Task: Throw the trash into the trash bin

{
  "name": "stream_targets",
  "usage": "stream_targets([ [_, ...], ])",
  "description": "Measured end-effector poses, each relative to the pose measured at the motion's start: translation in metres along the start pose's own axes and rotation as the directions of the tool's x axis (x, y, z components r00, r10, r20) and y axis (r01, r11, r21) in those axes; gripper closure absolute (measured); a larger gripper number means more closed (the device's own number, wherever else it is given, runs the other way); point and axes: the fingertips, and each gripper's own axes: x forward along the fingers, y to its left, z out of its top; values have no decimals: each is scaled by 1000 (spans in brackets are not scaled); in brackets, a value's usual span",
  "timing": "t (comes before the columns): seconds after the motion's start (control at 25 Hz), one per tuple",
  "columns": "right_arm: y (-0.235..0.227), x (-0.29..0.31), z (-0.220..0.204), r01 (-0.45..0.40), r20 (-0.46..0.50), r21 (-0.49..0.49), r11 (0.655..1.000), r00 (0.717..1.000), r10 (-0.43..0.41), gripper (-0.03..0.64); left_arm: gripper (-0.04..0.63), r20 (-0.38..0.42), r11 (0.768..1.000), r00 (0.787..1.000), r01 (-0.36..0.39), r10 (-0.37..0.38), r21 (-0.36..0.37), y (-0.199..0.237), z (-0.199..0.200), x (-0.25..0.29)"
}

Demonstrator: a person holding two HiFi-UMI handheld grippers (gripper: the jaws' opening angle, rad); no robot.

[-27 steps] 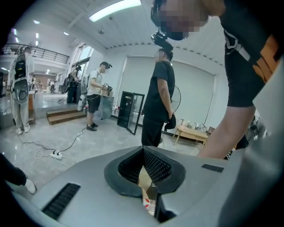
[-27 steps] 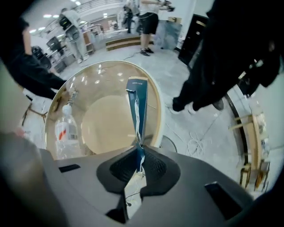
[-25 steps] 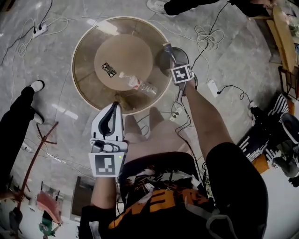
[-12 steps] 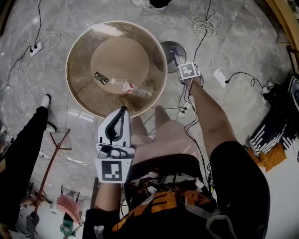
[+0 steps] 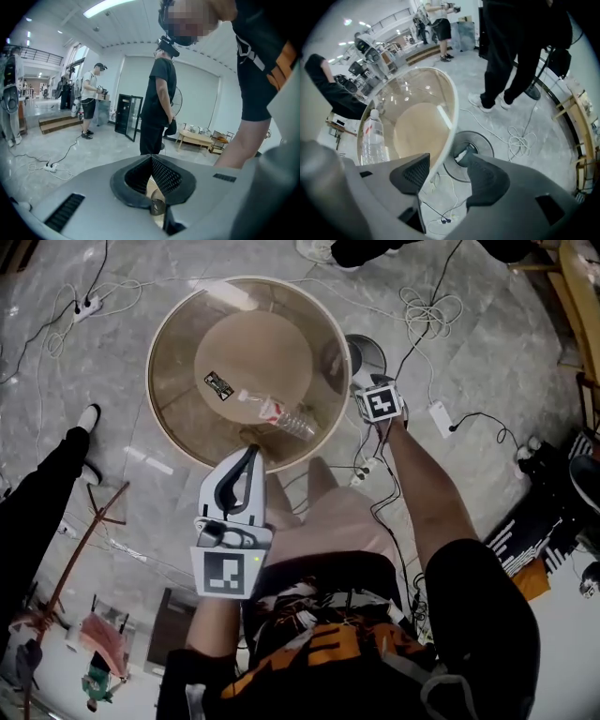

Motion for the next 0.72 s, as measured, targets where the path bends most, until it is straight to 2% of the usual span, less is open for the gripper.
stream_targets([
  [0.12, 64, -4, 30, -77, 87, -78, 994, 993, 83, 338, 572, 3, 999, 999, -40, 40, -29, 31, -3, -21],
  [0.2, 113, -11, 48, -126, 112, -173, 977, 983, 147, 327, 572, 26, 995, 996, -82, 84, -61, 49, -4, -36],
  [0.32, 187, -13, 56, -195, 61, -332, 923, 972, 227, 297, 572, 56, 986, 989, -131, 137, -107, 71, -8, -59],
  [0.4, 231, -5, 48, -236, -2, -399, 886, 966, 257, 280, 572, 63, 981, 986, -148, 157, -121, 86, -12, -75],
  [0.48, 263, 9, 38, -251, -67, -453, 856, 966, 248, 260, 572, 65, 977, 982, -166, 176, -131, 101, -17, -90],
  [0.56, 278, 25, 29, -231, -119, -498, 836, 973, 198, 246, 572, 61, 971, 978, -188, 199, -150, 115, -24, -103],
  [0.64, 280, 41, 21, -192, -153, -505, 841, 979, 132, 239, 572, 52, 965, 975, -207, 218, -164, 126, -31, -115],
  [0.72, 275, 54, 13, -153, -188, -484, 861, 980, 68, 242, 572, 42, 961, 972, -219, 229, -168, 135, -38, -124],
])
